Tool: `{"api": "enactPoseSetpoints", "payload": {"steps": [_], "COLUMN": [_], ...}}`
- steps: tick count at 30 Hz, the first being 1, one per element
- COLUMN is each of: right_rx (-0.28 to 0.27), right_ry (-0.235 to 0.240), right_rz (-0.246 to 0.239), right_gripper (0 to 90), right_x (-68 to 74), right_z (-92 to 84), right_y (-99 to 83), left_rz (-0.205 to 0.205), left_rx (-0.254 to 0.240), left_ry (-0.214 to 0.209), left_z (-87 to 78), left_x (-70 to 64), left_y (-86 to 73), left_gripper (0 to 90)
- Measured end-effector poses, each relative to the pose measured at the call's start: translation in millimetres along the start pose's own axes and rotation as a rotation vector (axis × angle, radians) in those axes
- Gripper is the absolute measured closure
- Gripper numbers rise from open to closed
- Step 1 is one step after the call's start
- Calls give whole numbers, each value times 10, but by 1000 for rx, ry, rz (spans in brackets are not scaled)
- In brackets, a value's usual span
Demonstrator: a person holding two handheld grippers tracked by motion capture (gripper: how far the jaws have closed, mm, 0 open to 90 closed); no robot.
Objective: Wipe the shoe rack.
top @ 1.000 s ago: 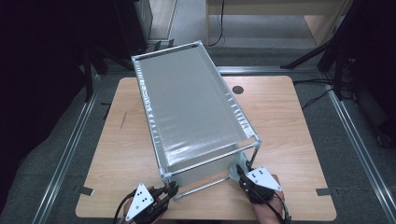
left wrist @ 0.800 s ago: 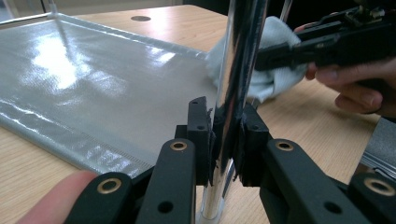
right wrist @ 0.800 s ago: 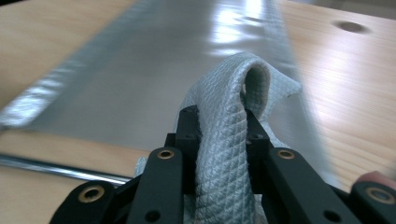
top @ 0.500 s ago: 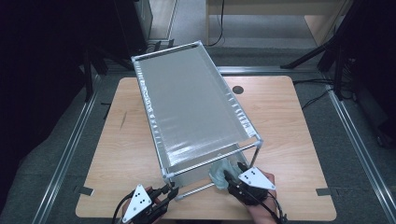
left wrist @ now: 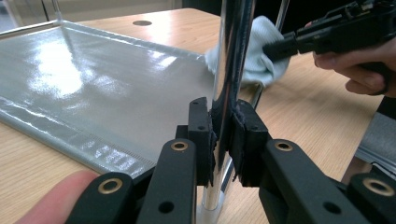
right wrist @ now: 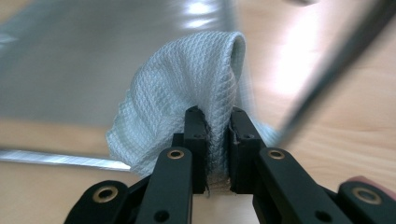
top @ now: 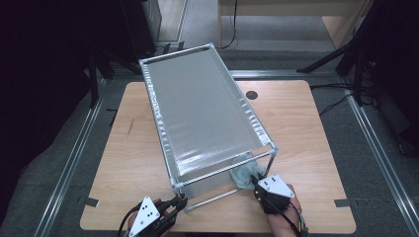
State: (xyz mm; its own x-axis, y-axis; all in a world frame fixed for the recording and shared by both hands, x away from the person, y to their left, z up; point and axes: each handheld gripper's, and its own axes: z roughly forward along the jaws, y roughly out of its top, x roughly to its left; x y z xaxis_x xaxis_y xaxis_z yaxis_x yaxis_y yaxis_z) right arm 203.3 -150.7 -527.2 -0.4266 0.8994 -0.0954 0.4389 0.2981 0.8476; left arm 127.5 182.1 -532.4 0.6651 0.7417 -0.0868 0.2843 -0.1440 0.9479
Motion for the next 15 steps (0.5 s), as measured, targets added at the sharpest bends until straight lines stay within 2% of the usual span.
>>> {"api": "enactPoseSetpoints", "payload": {"steps": [1, 2, 3, 4, 6, 7, 8, 9, 10, 12, 15], "right_rx": [-8, -8, 12, 26, 35, 30, 31, 34, 34, 41, 45], "right_ry": [-35, -35, -48, -35, -4, 15, 35, 41, 41, 37, 84], "right_rz": [-6, -6, -30, -37, -44, -36, -19, -10, -10, -1, 5], "right_gripper": [811, 811, 803, 789, 675, 614, 600, 652, 652, 775, 802], "right_x": [-8, -8, 9, 20, 64, 84, 100, 108, 108, 130, 205], "right_z": [-1, -1, 12, 24, 60, 82, 111, 144, 144, 214, 255], "right_y": [6, 6, -6, -15, -47, -56, -59, -64, -64, -74, -68], "left_rz": [-5, -5, -17, -13, 5, 22, 22, 19, 19, 8, -2], "left_rx": [-2, -2, -10, -11, -9, -4, -3, 0, 0, -2, -7], "left_ry": [2, 2, -4, 0, 7, 17, 18, 19, 19, 20, 8], "left_z": [-1, -1, -16, -22, -25, -22, -18, -13, -13, -2, 23], "left_x": [5, 5, 22, 21, 1, -11, -17, -19, -19, -30, -46], "left_y": [1, 1, 5, 7, 8, 12, 16, 15, 15, 13, 10], "left_gripper": [786, 765, 760, 760, 803, 808, 810, 811, 810, 810, 810]}}
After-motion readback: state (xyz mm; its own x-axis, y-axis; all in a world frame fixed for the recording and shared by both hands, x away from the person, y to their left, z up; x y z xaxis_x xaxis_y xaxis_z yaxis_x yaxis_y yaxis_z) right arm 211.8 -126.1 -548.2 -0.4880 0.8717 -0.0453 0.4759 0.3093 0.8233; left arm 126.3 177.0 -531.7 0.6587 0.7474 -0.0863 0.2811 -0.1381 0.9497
